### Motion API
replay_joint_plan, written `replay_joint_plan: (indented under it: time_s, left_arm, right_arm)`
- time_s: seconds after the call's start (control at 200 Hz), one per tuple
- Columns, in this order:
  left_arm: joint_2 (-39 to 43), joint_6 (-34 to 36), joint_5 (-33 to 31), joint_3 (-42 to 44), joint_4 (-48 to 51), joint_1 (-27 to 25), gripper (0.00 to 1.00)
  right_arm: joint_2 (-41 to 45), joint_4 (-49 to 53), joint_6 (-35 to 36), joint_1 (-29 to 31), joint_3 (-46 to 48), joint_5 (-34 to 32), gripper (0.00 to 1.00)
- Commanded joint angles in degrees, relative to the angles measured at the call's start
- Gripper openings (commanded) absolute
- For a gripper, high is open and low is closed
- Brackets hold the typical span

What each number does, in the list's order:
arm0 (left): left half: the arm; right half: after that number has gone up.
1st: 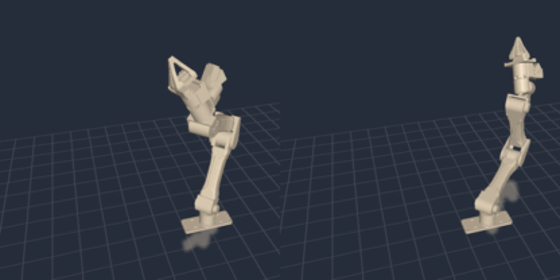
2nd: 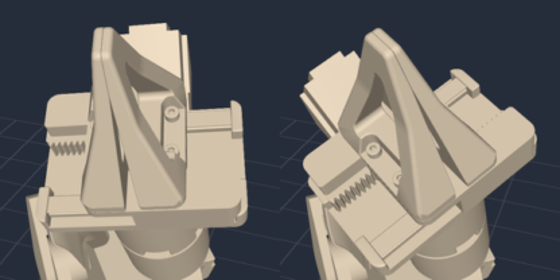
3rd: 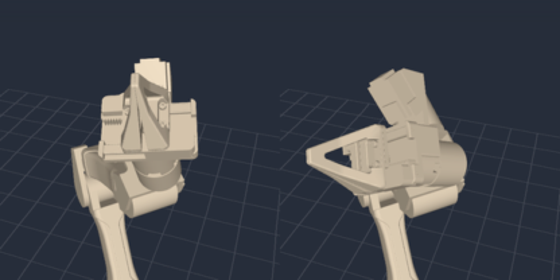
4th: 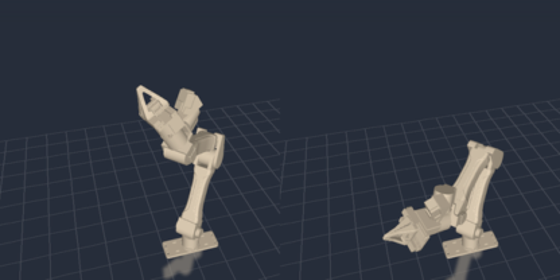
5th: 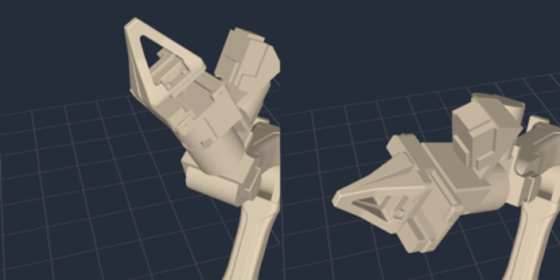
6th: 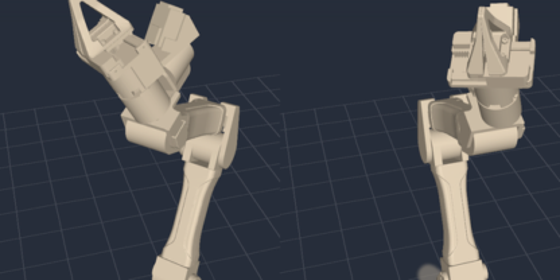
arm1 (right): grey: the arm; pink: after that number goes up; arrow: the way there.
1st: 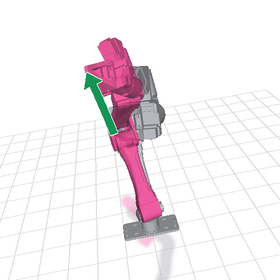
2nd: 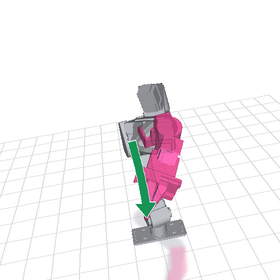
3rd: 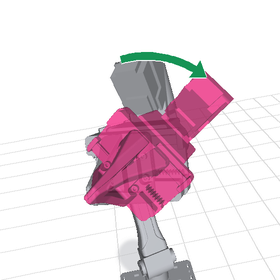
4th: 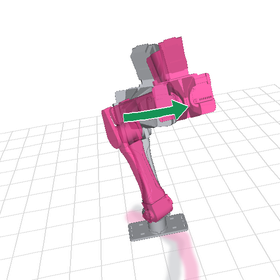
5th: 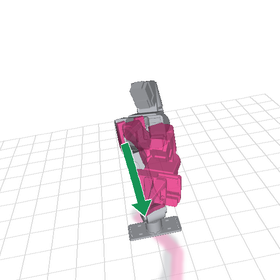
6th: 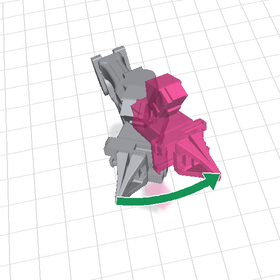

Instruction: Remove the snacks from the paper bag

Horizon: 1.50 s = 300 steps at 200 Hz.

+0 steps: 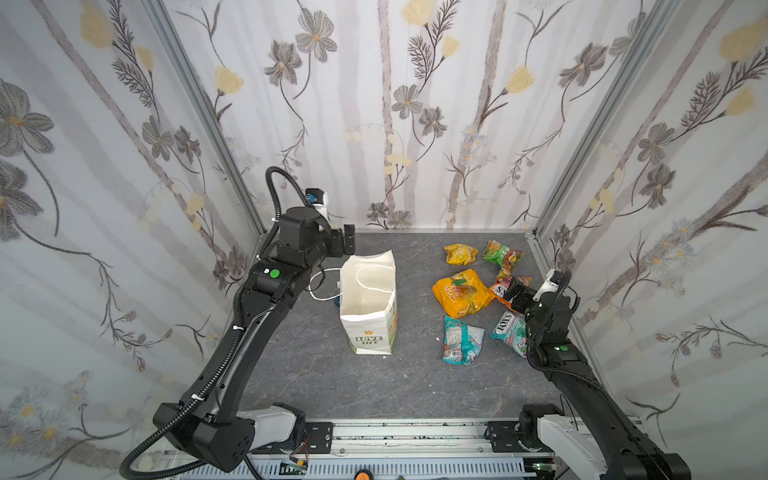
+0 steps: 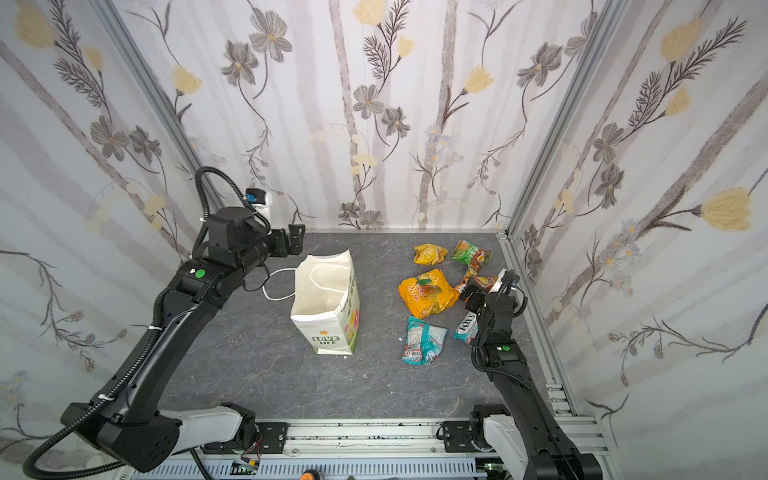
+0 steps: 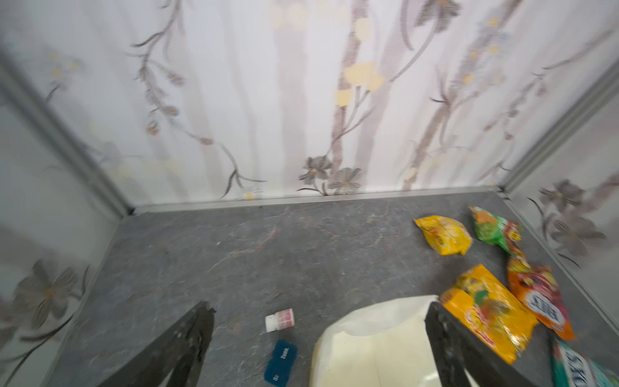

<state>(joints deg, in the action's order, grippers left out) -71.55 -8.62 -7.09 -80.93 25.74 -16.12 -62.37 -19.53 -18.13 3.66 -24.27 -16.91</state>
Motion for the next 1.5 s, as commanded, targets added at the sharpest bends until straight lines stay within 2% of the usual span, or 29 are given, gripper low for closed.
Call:
replay_joint_plan:
  time_s: [0.0,0.105,0.235,0.31,0.395,0.465,0.545,0.61,0.674,0.759,0.899,1.039,1.169,1.244,1.299,1.339,1.494]
  left_arm:
    - [3.39,-6.63,-6.37,7.47,-8.31,5.77,1.00]
    - [6.37,-6.60,-10.90,15.87,-11.04,11.25,1.00]
    - [10.33,-2.21,-14.95,28.37,-15.67,14.67,1.00]
    - [12.88,-0.97,-15.10,35.13,-18.74,15.98,1.00]
    - [15.03,-0.28,-12.71,41.76,-21.90,17.19,1.00]
    - [16.09,1.31,-10.83,46.78,-24.76,17.61,1.00]
    - [16.55,2.66,-9.32,52.28,-30.18,17.77,1.00]
    - [15.72,2.87,-8.15,55.88,-34.79,18.20,1.00]
    - [14.44,2.53,-4.96,59.30,-41.51,18.91,1.00]
    - [12.13,1.57,-0.48,63.68,-52.23,19.69,1.00]
    - [3.74,1.31,2.18,66.13,-66.02,20.12,1.00]
    - [-7.08,1.43,4.06,64.28,-78.19,20.43,1.00]
    - [-14.47,4.91,8.48,60.90,-78.65,19.10,1.00]
    - [-19.35,5.72,8.25,61.76,-85.76,18.67,1.00]
    - [-17.74,4.98,7.30,59.53,-78.44,18.69,1.00]
    - [-18.81,5.76,6.37,59.84,-81.11,17.96,1.00]
    - [-18.32,6.18,5.89,59.77,-80.12,17.44,1.00]
  right_arm:
    - [-4.33,-19.02,10.53,0.30,2.22,-5.16,0.99]
    - [-10.75,-22.94,11.82,0.24,2.49,-3.40,1.00]
    - [-17.00,-31.90,14.37,0.49,4.12,0.28,1.00]
    - [-19.97,-39.19,16.38,0.50,5.92,1.21,1.00]
    - [-22.68,-45.83,17.19,0.16,7.65,4.43,1.00]
    - [-21.43,-45.90,16.87,-0.22,9.34,5.61,1.00]
    - [-25.06,-59.43,16.41,-1.23,13.77,6.84,1.00]
    - [-22.60,-51.28,16.04,-1.46,11.96,7.23,1.00]
    - [-24.33,-57.71,16.38,-1.46,13.49,7.43,1.00]
    - [-23.33,-54.32,16.20,-1.45,12.63,7.10,1.00]
    - [-23.76,-55.62,16.36,-1.39,13.02,7.19,1.00]
    - [-23.68,-55.53,16.37,-1.32,13.03,7.16,1.00]
    - [-23.70,-55.55,16.36,-1.33,13.01,7.13,1.00]
    - [-23.68,-55.57,16.36,-1.36,12.99,7.15,1.00]
    - [-23.70,-55.59,16.41,-1.31,13.05,7.15,1.00]
    - [-23.68,-55.53,16.35,-1.32,13.02,7.16,1.00]
    - [-23.68,-55.50,16.38,-1.30,12.97,7.15,1.00]
